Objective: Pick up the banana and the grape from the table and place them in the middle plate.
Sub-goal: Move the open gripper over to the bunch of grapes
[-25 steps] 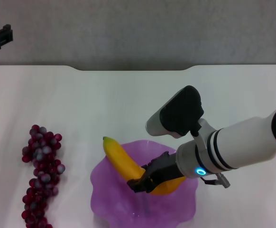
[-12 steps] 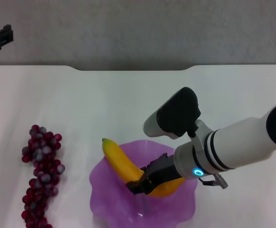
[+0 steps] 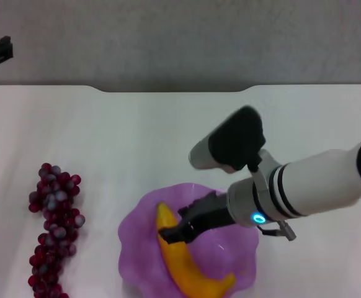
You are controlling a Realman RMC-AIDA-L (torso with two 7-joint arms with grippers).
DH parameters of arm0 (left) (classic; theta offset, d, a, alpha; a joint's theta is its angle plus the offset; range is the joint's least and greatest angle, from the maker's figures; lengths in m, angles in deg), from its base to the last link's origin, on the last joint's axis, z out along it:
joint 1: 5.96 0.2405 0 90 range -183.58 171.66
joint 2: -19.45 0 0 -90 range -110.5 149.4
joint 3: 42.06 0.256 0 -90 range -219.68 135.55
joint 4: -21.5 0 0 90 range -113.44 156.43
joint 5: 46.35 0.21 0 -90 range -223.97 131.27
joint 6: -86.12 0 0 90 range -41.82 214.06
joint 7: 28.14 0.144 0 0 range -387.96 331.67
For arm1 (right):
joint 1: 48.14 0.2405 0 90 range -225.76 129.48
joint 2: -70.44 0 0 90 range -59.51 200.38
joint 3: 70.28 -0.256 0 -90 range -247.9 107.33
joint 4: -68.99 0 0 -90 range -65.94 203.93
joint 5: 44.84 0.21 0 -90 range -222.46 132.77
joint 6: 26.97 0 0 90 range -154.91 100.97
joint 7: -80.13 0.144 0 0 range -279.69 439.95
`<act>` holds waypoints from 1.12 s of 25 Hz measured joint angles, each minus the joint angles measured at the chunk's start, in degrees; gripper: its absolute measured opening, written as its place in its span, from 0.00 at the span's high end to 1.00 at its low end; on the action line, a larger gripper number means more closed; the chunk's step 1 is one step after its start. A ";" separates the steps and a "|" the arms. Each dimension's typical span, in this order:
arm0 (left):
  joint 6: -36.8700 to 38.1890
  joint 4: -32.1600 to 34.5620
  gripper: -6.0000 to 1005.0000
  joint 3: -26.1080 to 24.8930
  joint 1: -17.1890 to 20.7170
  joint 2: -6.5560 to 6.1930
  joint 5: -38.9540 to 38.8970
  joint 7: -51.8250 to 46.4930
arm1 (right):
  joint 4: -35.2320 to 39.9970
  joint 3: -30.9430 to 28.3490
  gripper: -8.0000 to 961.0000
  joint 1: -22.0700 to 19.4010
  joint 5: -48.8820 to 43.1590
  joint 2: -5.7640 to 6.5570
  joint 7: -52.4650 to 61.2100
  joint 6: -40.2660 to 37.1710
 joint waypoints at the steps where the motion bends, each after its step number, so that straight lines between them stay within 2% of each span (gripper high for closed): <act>1: 0.00 -0.31 0.20 0.00 0.24 0.00 -0.08 -0.02 | 1.60 -0.74 0.35 -0.89 -0.23 0.12 -0.26 -0.50; 5: 0.60 -1.67 0.20 0.46 1.47 0.00 -0.77 0.22 | 8.71 -6.24 0.35 -6.47 -1.32 0.28 -3.84 -3.48; 8: 1.81 -1.82 0.20 2.11 1.67 0.00 -0.86 1.08 | 13.01 -10.59 0.35 -12.52 -1.10 0.14 -8.75 -10.41; 14: 1.90 -1.82 0.20 3.71 1.70 -0.03 -2.29 2.46 | 16.40 -14.63 0.35 -22.01 -0.97 0.08 -10.52 -23.95; 17: 1.63 -1.83 0.20 3.65 1.91 -0.22 -5.75 4.65 | 18.01 -16.92 0.35 -26.30 -1.13 0.14 -10.88 -27.57; 21: 0.27 -1.97 0.20 3.00 2.40 -0.23 -10.29 8.38 | 18.97 -20.99 0.36 -29.87 -1.06 0.16 -11.28 -28.44; 28: -16.41 -5.51 0.20 -3.13 1.46 0.00 -10.55 8.69 | 19.99 -28.68 0.36 -33.02 -0.09 0.05 -11.51 -24.39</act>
